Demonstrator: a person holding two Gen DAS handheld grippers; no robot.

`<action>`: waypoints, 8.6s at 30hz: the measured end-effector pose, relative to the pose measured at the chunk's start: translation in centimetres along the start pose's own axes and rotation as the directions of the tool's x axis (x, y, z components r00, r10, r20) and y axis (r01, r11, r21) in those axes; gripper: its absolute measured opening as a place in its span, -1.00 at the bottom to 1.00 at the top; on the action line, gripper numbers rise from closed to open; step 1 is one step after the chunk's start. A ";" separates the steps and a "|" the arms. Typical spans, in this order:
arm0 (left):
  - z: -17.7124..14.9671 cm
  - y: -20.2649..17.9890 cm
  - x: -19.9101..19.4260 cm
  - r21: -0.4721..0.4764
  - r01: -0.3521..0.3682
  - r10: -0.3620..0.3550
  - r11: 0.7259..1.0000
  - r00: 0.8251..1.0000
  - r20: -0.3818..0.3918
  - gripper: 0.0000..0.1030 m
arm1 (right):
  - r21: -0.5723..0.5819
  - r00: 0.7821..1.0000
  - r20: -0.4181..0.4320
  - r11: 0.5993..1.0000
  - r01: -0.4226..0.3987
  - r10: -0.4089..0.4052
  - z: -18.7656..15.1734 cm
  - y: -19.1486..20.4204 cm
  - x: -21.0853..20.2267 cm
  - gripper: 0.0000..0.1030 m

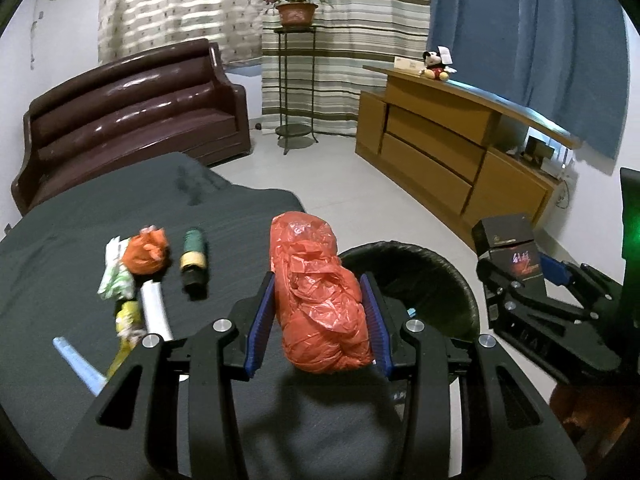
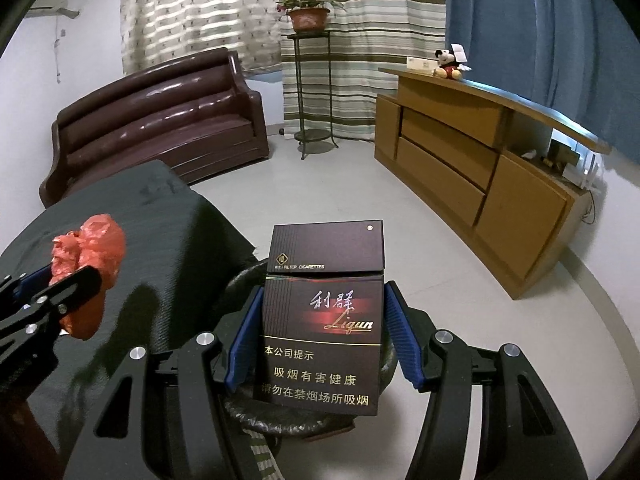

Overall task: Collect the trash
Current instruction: 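Carry the red bag and cigarette box into the black bin, opening both tools, then move both open tools back over the remaining trash on the table, then grasp the blue-and-white tube with the left tool while the right tool grasps the white strip, then carry the blue tube and white strip over the bin and open both tools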

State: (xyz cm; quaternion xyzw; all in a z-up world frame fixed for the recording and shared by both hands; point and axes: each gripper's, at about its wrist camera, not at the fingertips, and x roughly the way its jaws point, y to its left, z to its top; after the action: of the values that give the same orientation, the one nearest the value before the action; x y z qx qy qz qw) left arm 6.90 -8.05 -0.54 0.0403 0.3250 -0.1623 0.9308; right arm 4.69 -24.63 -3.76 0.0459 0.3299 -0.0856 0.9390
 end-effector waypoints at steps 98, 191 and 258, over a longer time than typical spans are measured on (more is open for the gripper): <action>-6.7 18.6 -3.2 -0.268 -0.353 0.290 0.896 0.924 -0.249 0.30 | -0.113 0.965 -0.093 0.960 -0.255 0.245 -0.8 13.4 0.6 0.24; -6.2 17.7 -6.9 -0.172 -0.178 0.169 0.969 0.983 -0.069 -0.72 | -0.234 0.963 -0.111 0.935 -0.265 0.245 -1.3 17.9 -2.1 -0.60; 2.0 -3.1 7.8 0.077 0.025 -0.020 0.997 0.997 -0.073 -0.31 | 0.062 0.999 -0.032 0.998 -0.021 0.023 0.8 -0.6 3.6 -0.41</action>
State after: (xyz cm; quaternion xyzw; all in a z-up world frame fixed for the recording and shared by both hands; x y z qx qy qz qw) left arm 12.84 -13.46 -3.65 0.0789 0.3523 -0.1838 0.9143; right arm 7.80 -25.78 -5.40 0.0799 0.3419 -0.0847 0.9325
